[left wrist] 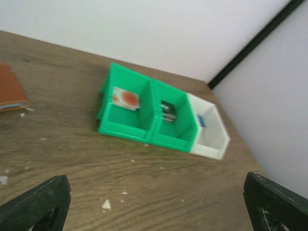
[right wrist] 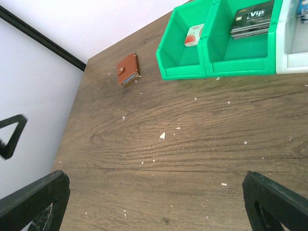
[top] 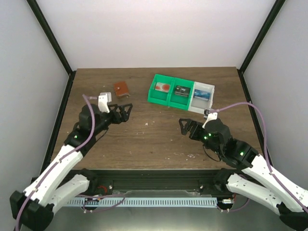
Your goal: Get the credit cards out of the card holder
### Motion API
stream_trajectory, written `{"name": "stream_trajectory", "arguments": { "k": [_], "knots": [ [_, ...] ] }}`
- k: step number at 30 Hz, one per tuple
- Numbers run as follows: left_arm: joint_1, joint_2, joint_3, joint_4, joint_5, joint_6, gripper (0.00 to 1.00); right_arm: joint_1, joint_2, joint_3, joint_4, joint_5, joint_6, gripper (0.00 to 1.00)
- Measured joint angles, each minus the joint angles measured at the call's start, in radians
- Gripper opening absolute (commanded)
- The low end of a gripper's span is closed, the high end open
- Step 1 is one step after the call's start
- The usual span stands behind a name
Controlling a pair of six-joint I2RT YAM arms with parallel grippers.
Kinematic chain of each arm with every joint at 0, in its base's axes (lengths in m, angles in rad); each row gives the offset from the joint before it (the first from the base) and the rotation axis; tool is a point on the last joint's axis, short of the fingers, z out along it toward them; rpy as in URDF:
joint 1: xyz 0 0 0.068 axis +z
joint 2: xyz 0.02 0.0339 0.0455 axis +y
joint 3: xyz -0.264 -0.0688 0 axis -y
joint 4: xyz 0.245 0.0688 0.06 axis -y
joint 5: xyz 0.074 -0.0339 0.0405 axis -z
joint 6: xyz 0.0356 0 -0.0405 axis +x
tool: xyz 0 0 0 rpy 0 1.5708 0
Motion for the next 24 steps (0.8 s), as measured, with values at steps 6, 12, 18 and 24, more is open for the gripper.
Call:
{"name": "stream_trajectory", "arguments": {
  "k": [6, 12, 18, 24],
  "knots": [
    [0.052, 0.329, 0.156, -0.002, -0.064, 0.019, 0.64, 0.0, -0.015, -0.001, 0.023, -0.018, -0.056, 1.0],
    [0.241, 0.642, 0.272, 0.046, -0.039, -0.046, 0.42, 0.0, -0.031, -0.001, 0.044, -0.035, -0.101, 1.0],
    [0.367, 0.838, 0.294, 0.142, -0.017, -0.134, 0.26, 0.0, -0.04, -0.001, 0.045, -0.041, -0.117, 1.0],
    [0.426, 1.017, 0.325, 0.304, 0.053, -0.19, 0.29, 0.0, -0.04, -0.001, 0.06, -0.047, -0.123, 1.0]
  ]
}}
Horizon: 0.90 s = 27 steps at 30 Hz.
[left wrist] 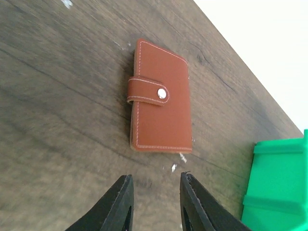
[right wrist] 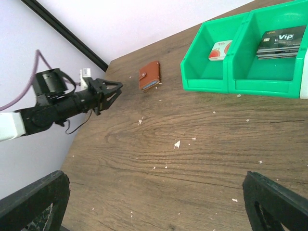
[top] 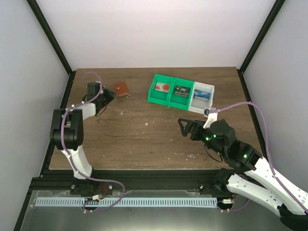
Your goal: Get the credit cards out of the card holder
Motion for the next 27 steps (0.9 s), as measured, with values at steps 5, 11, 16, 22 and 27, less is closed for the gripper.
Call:
{"name": "stream_trajectory", "arguments": {
  "k": [5, 11, 16, 22, 27],
  "knots": [
    [-0.001, 0.157, 0.088, 0.069, 0.039, -0.045, 0.28, 0.0, 0.007, 0.0, 0.005, -0.005, -0.003, 1.0],
    [0.002, 0.253, 0.111, 0.109, 0.074, -0.072, 0.3, 0.0, 0.004, 0.002, -0.014, -0.008, -0.003, 1.0],
    [0.002, 0.315, 0.169, 0.128, 0.108, -0.093, 0.3, 0.0, -0.009, 0.002, -0.023, -0.005, 0.005, 1.0],
    [0.003, 0.368, 0.224, 0.148, 0.138, -0.117, 0.2, 0.0, -0.014, 0.002, -0.044, -0.001, 0.015, 1.0],
    [0.004, 0.38, 0.241, 0.133, 0.144, -0.114, 0.04, 0.0, -0.024, 0.002, -0.058, 0.002, 0.026, 1.0]
  ]
}}
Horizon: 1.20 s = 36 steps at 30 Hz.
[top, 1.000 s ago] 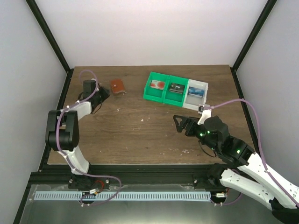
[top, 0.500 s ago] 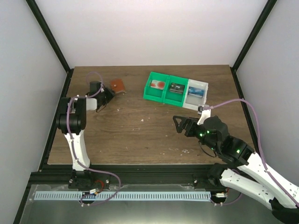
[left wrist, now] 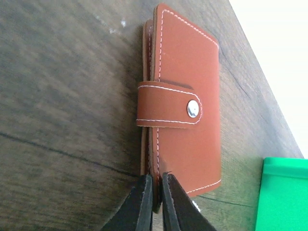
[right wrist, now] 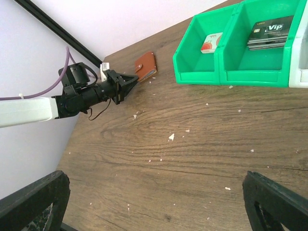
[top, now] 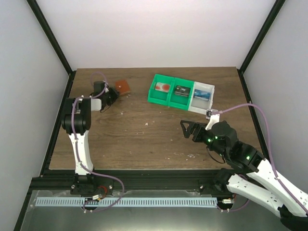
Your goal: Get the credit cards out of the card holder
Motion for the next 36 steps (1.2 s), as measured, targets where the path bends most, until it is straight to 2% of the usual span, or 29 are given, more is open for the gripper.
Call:
{"name": "stream_trajectory", "arguments": {
  "k": [2, 10, 23, 29, 36],
  "knots": [
    [0.001, 0.0, 0.01, -0.011, -0.002, 0.002, 0.0, 0.0, -0.006, 0.0, -0.004, 0.001, 0.003, 1.0],
    [0.001, -0.028, 0.004, -0.055, -0.009, 0.014, 0.0, 0.0, -0.033, 0.0, -0.01, 0.001, 0.021, 1.0],
    [-0.029, -0.306, -0.305, -0.077, 0.035, 0.01, 0.0, 0.0, -0.047, -0.003, -0.075, 0.073, -0.018, 1.0],
    [-0.131, -0.453, -0.475, -0.05, 0.064, 0.0, 0.0, 0.0, -0.03, -0.003, -0.071, 0.066, -0.014, 1.0],
    [-0.306, -0.581, -0.604, -0.049, 0.101, 0.003, 0.0, 0.0, 0.014, -0.006, -0.069, 0.053, -0.013, 1.0]
  ]
}}
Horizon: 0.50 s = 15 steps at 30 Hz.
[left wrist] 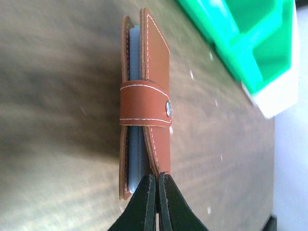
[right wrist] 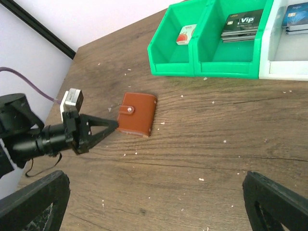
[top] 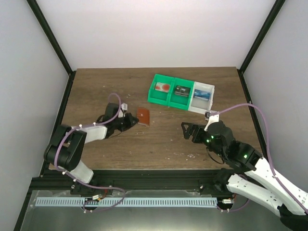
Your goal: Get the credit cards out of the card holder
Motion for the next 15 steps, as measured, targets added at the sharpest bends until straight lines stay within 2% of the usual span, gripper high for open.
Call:
{"name": "stream_trajectory", "arguments": {
  "k": [9, 12, 15],
  "knots": [
    [-0.246, -0.175, -0.217, 0.038, 0.016, -0.08, 0.0, 0.0, 0.045, -0.049, 0.043, -0.044, 0.015, 0.98],
    [-0.315, -0.201, -0.252, 0.055, 0.014, -0.122, 0.0, 0.0, 0.081, -0.088, 0.084, -0.086, 0.027, 0.94],
    [-0.376, -0.203, -0.253, 0.077, 0.016, -0.151, 0.0, 0.0, 0.132, -0.13, 0.138, -0.137, 0.042, 0.85]
  ]
}}
